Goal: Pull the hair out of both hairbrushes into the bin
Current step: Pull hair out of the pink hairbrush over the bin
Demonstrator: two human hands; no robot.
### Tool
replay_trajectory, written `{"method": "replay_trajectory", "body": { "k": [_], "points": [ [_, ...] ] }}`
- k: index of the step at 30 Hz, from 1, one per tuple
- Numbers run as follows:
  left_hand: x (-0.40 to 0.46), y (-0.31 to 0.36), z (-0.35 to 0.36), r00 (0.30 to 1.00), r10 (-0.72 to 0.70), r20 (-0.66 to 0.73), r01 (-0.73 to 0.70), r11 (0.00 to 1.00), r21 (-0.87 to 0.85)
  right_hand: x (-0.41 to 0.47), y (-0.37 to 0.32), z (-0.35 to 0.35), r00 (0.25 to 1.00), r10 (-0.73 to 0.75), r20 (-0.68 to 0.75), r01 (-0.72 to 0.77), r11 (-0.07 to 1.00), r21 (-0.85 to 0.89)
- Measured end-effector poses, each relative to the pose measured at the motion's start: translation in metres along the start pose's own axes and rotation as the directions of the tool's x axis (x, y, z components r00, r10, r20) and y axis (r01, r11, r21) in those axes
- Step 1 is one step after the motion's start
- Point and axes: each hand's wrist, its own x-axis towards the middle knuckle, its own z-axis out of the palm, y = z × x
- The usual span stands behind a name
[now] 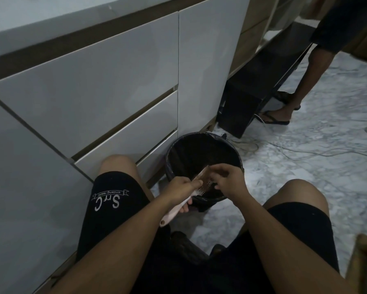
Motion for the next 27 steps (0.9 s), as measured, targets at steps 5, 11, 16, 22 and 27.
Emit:
{"method": "replay_trajectory", "body": {
  "k": [5, 11, 16, 22, 27],
  "points": [
    [0.0, 0.001, 0.003, 0.999, 0.038, -0.02, -0.038, 0.999, 0.004, 0.001, -0.004, -0.004, 0.994, 0.005, -0.105, -0.005, 1.0, 0.002],
    [0.003, 0.009, 0.0, 0.999, 0.032, -0.001, -0.032, 0.994, -0.102, -0.002, -0.01, -0.004, 0.996, 0.012, -0.094, -0.004, 0.996, 0.084],
    [0.004, 0.012, 0.0, 1.0, 0.02, -0.023, -0.023, 0.99, -0.141, -0.005, -0.013, -0.002, 0.998, 0.022, -0.063, -0.015, 0.994, 0.109],
    [0.0, 0.02, -0.003, 1.0, -0.012, -0.003, 0.011, 0.98, -0.197, -0.013, -0.02, 0.001, 0.997, 0.011, 0.073, -0.025, 0.983, 0.184],
    [0.001, 0.016, 0.0, 0.995, 0.042, -0.096, -0.054, 0.99, -0.129, -0.013, -0.018, 0.003, 0.993, -0.004, 0.12, -0.017, 0.984, 0.178]
  ]
}}
